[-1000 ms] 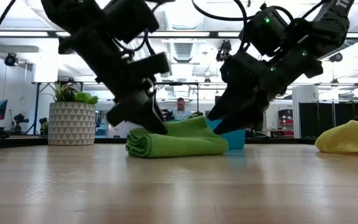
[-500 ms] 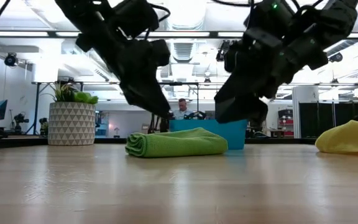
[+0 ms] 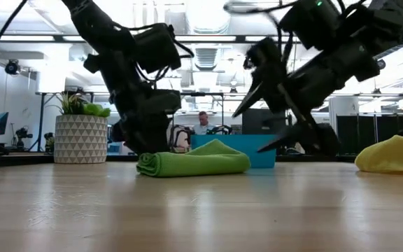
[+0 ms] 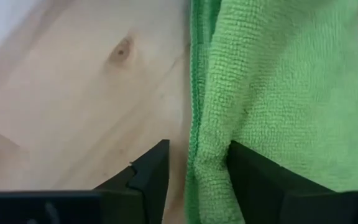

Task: Fold microfiber towels
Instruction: Put the green microfiber cloth into the blue bin

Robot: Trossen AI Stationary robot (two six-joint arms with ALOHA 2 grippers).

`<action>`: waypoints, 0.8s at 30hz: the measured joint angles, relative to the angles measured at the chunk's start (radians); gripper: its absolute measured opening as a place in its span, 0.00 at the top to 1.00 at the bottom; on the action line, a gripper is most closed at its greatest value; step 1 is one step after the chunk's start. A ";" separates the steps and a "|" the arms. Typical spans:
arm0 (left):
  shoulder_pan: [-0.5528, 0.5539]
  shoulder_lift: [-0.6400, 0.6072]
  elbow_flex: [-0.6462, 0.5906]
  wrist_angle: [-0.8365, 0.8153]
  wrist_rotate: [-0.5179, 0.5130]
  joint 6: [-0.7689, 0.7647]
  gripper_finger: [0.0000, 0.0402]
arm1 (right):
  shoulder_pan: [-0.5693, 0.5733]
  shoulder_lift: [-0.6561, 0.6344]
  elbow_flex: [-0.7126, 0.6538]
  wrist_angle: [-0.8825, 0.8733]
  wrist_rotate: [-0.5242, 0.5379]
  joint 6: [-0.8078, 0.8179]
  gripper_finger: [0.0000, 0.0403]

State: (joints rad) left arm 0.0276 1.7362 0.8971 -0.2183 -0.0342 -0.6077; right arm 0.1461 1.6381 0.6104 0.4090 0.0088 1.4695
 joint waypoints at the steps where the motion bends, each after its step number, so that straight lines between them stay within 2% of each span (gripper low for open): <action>1: -0.002 0.013 0.002 0.002 0.019 -0.040 0.65 | -0.001 0.008 0.000 0.007 0.011 0.045 0.33; 5: -0.031 0.047 0.007 0.015 0.058 -0.210 0.67 | 0.016 0.042 0.000 0.036 0.019 0.176 0.33; 8: -0.045 0.046 0.003 0.043 0.081 -0.272 0.68 | 0.040 0.064 0.000 0.039 0.044 0.269 0.33; 14: -0.051 0.045 0.006 0.113 0.113 -0.314 0.68 | 0.059 0.092 0.000 -0.001 0.187 0.384 0.33; 24: -0.059 0.049 0.006 0.171 0.119 -0.332 0.68 | 0.060 0.143 0.031 -0.023 0.203 0.416 0.33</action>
State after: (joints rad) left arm -0.0318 1.7848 0.9031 -0.0476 0.0845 -0.9401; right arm 0.2058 1.7814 0.6414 0.3859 0.2119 1.8856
